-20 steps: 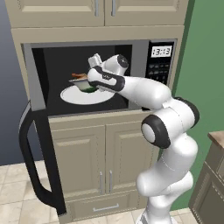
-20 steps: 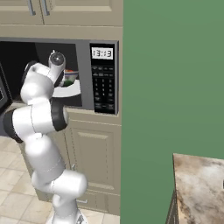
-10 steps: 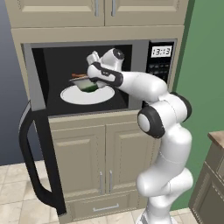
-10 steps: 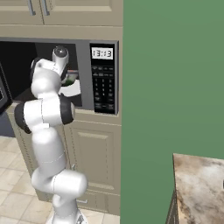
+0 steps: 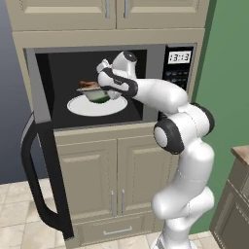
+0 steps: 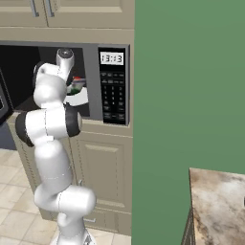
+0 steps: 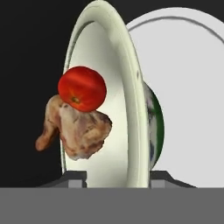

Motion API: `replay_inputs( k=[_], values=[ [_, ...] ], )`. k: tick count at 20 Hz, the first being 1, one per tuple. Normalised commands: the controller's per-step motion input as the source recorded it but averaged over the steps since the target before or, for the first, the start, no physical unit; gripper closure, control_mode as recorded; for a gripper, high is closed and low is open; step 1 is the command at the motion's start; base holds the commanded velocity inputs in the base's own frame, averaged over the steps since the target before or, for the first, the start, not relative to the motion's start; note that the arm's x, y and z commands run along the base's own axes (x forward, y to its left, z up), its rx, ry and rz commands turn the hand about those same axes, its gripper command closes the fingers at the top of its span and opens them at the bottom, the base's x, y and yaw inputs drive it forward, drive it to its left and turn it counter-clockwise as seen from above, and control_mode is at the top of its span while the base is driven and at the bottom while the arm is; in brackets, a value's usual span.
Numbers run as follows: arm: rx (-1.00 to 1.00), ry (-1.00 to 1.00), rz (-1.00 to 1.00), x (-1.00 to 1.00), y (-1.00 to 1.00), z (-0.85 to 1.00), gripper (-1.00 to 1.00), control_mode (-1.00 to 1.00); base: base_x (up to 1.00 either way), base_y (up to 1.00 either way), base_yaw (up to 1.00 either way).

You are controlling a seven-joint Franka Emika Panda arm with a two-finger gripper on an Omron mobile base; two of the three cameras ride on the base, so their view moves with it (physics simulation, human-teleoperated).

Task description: The microwave is finished heating the chicken drumstick and tomato. Take the bowl containing the food and place it on the dining counter.

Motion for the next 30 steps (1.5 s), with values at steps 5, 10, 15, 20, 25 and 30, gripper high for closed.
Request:
replay_inputs(
  k=[5,10,15,20,25,30],
  values=[
    [0.02,0.00,0.00,-0.02,-0.03,-0.09,1.00,-1.00,0.00,0.00,0.00],
    [0.00,0.00,0.00,0.00,0.00,0.00,1.00,-1.00,0.00,0.00,0.00],
    [0.00,0.00,0.00,-0.36,-0.07,0.00,1.00,-1.00,0.00,0.00,0.00],
    [0.00,-0.13,0.00,-0.92,-0.24,0.00,1.00,-1.00,0.00,0.00,0.00],
    [0.00,-0.21,0.00,-1.00,-0.23,0.00,1.00,-1.00,0.00,0.00,0.00],
    [0.03,-0.21,0.00,-1.00,-0.13,0.11,1.00,-1.00,0.00,0.00,0.00]
  ],
)
